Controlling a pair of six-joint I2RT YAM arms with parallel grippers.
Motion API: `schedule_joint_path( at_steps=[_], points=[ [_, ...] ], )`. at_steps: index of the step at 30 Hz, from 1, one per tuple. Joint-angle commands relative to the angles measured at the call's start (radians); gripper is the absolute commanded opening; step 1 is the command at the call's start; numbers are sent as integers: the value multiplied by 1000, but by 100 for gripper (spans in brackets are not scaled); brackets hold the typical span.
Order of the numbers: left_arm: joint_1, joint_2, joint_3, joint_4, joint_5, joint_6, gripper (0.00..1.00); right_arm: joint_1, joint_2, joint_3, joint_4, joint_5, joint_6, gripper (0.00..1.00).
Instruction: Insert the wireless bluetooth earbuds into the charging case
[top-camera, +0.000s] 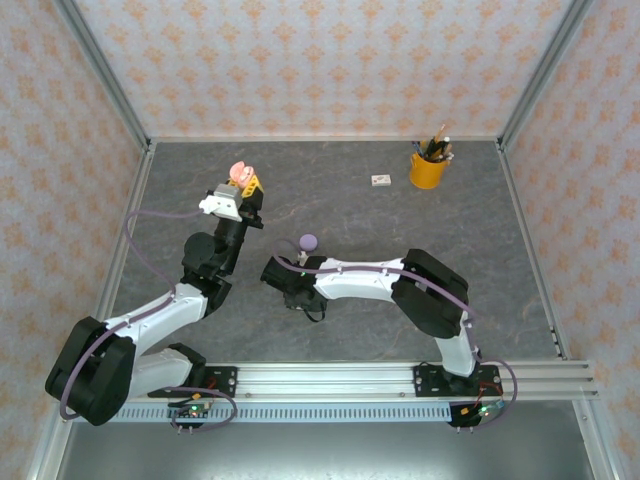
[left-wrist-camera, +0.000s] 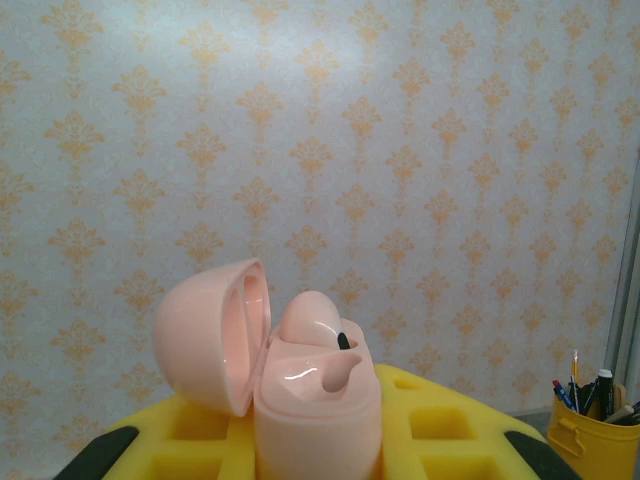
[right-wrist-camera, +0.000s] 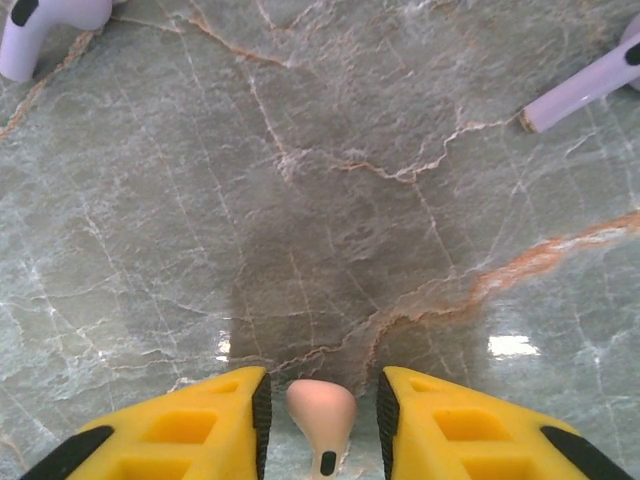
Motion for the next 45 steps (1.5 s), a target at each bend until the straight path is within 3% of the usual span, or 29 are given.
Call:
schedule_joint_path(
  at_steps=[1,12,24,37,45],
  points=[
    [12,-22,-10,57,-8,-8,0,3,35,8,-12,20,6,33],
    [12,-23,-11,54,2,-19,0,3,32,12,-28,21,-55,21],
    [11,-57,-12,9,34,-24,0,-7,-111,-96,24,65,-295,18],
    [9,-94,-18,-70,134,-35,0,-85,-387,-389,238,100,-473,18],
    [7,-121,-28,-109,159,-52,0,-108,-408,-409,163,98,-606,18]
  ],
)
